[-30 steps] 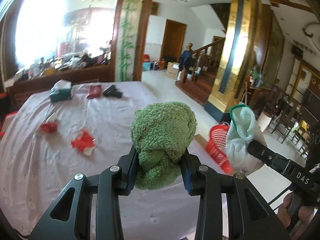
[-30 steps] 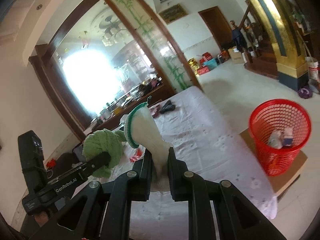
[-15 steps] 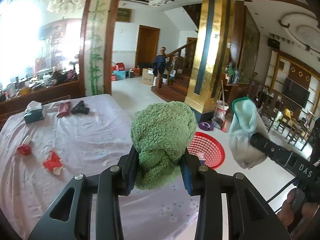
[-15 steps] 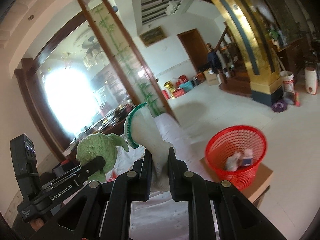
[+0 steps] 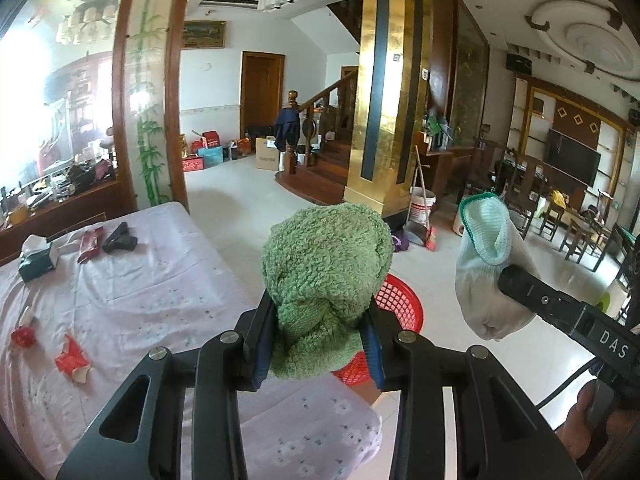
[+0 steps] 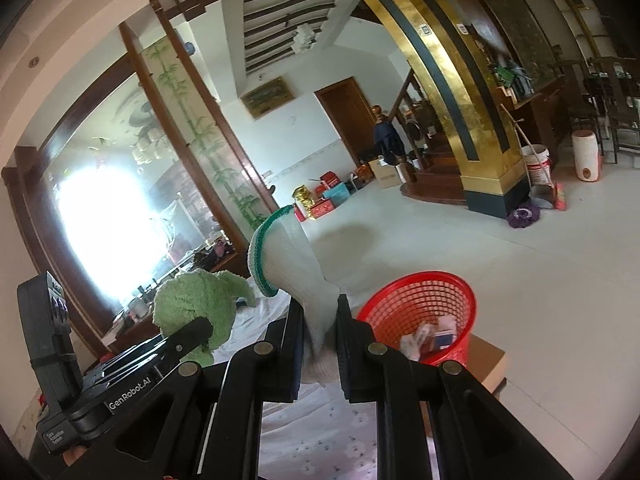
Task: Collect trash
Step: 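Carry the green towel and white sock over the red wastebasket, then open both tools to drop the towel and sock into the wastebasket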
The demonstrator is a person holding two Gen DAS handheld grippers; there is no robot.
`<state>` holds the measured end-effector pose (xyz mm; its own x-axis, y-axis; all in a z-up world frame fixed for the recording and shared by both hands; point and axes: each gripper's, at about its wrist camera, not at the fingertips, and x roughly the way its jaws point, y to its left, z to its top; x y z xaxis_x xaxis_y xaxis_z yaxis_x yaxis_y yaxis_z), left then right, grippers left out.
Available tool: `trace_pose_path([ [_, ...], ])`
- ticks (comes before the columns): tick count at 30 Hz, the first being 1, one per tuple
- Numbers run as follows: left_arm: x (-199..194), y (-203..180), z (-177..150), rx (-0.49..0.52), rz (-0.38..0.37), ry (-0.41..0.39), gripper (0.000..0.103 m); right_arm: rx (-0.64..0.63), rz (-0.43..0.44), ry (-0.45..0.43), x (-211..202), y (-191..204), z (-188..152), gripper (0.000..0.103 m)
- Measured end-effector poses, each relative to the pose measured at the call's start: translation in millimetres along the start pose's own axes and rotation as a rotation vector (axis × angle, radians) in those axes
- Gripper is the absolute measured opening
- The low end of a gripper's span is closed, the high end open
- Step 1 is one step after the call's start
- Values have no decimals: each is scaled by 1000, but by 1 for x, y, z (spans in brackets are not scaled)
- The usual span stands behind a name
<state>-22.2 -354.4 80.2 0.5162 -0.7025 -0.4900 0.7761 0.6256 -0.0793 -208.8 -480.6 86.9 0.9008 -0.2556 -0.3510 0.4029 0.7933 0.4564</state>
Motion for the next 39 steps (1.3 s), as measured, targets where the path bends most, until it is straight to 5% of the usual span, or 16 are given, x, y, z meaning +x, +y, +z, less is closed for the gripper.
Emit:
trace_pose_path([
  [20, 68, -21, 5, 44, -18, 79, 36, 86, -31, 16, 36, -50, 8, 15],
  [31, 147, 6, 6, -93, -218, 248, 36, 168, -51, 48, 77, -89, 7, 15],
  [39, 206, 9, -11, -141, -245, 353, 36, 226, -48, 89, 118, -109, -1, 15],
])
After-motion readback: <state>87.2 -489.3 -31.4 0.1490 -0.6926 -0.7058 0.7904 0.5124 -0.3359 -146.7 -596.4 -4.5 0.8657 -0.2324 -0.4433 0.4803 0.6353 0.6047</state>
